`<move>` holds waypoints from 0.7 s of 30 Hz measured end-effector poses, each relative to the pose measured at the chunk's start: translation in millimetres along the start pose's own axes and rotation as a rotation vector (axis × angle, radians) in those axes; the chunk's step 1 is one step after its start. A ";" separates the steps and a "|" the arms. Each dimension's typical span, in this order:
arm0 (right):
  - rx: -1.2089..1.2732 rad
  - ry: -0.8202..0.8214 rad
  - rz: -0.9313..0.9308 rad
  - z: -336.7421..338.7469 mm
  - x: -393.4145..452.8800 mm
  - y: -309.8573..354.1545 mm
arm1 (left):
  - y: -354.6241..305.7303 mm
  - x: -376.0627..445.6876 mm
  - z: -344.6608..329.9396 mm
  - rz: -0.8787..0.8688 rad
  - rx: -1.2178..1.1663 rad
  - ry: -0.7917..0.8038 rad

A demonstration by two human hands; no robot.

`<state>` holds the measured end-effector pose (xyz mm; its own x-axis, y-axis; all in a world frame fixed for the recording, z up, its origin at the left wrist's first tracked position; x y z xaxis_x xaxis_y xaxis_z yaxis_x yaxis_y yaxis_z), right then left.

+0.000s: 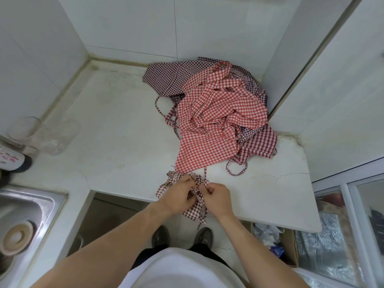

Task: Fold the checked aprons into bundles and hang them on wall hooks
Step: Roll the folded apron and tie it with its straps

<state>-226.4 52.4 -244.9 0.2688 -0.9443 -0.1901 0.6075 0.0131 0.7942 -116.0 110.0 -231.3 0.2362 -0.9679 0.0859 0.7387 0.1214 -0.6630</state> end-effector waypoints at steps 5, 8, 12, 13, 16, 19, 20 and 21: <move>0.072 0.077 -0.110 -9.2 4.7 -13.1 | -2.0 -6.6 6.2 0.029 0.035 -0.176; 0.116 0.108 -0.181 -10.6 7.5 -20.2 | -4.3 -8.8 9.3 -0.008 0.001 -0.187; 0.174 0.144 -0.236 -11.6 8.4 -19.3 | 3.1 -1.8 6.3 0.061 -0.026 -0.075; 0.186 0.148 -0.240 -11.8 8.6 -19.2 | 6.0 -0.4 4.1 0.085 -0.025 -0.030; 0.231 0.154 -0.226 -7.2 8.4 -15.7 | 11.3 3.5 -1.5 0.140 -0.044 0.093; 0.199 0.284 -0.022 -7.7 2.6 1.3 | 17.7 6.4 -4.4 0.278 -0.052 0.213; 0.138 0.312 0.068 -8.5 -0.1 6.2 | 21.2 7.6 -4.9 0.340 -0.069 0.240; 0.073 0.308 0.147 -8.2 -2.1 10.7 | 23.4 9.3 -4.9 0.389 -0.094 0.256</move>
<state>-214.4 57.3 -240.7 0.5694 -0.7901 -0.2269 0.4931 0.1075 0.8633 -99.6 102.8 -249.7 0.3117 -0.8792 -0.3603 0.5633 0.4764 -0.6751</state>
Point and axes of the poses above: each hand's wrist, its own x-axis towards the middle knuckle, its own z-axis out of the back of the hand, y = z × x, the point moved 10 cm from there along x, towards the middle knuckle, and after that the axes turned 11 degrees about -y, right-handed, at the moved point
